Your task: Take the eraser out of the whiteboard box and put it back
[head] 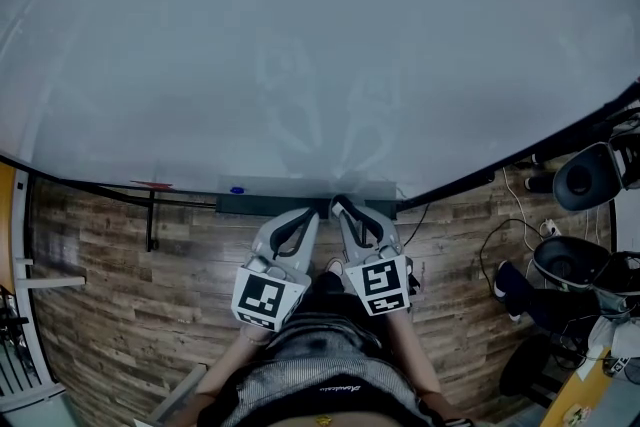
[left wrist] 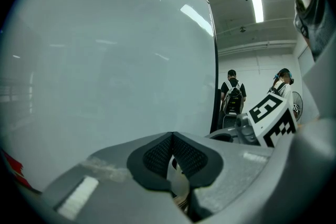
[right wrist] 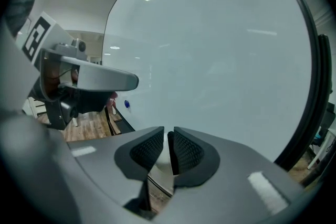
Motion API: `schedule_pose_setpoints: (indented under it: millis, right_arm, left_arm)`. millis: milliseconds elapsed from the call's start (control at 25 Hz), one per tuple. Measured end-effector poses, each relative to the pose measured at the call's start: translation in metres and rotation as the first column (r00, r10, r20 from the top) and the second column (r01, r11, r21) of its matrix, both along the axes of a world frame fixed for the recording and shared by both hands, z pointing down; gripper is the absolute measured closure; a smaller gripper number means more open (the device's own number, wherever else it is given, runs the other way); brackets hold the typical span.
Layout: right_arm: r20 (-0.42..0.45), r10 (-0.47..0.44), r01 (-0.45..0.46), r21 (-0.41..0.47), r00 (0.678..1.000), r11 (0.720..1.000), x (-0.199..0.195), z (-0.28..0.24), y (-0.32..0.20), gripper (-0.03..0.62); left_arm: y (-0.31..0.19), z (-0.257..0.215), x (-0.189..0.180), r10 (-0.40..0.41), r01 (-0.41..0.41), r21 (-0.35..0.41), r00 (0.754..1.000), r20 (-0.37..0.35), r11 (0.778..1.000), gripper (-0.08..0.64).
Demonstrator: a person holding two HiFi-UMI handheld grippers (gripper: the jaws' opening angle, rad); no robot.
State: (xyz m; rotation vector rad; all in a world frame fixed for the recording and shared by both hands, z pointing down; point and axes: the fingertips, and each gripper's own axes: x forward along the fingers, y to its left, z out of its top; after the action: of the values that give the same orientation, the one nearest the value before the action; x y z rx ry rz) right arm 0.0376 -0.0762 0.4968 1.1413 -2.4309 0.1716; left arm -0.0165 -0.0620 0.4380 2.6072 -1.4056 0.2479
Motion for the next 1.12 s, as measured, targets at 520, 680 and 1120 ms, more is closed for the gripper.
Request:
schedule_pose_setpoints:
  millis: [520, 680, 1120]
  right_arm:
    - [-0.031, -0.057, 0.054, -0.096, 0.998, 0.994, -0.002, 0.03, -0.001, 0.388]
    - [-0.018, -0.035, 0.033, -0.115, 0.999, 0.993, 0.001, 0.033, -0.006, 0.402]
    - [0.013, -0.045, 0.046, -0.168, 0.999, 0.985, 0.002, 0.04, -0.011, 0.41]
  left_arm:
    - [-0.006, 0.003, -0.005, -0.006, 0.005, -0.014, 1.0, -0.009, 1.0, 0.558]
    - [-0.007, 0.002, -0.006, -0.02, 0.019, -0.035, 0.999, -0.031, 0.999, 0.56]
    - [-0.014, 0.001, -0.002, 0.002, -0.003, -0.026, 1.0, -0.014, 1.0, 0.56]
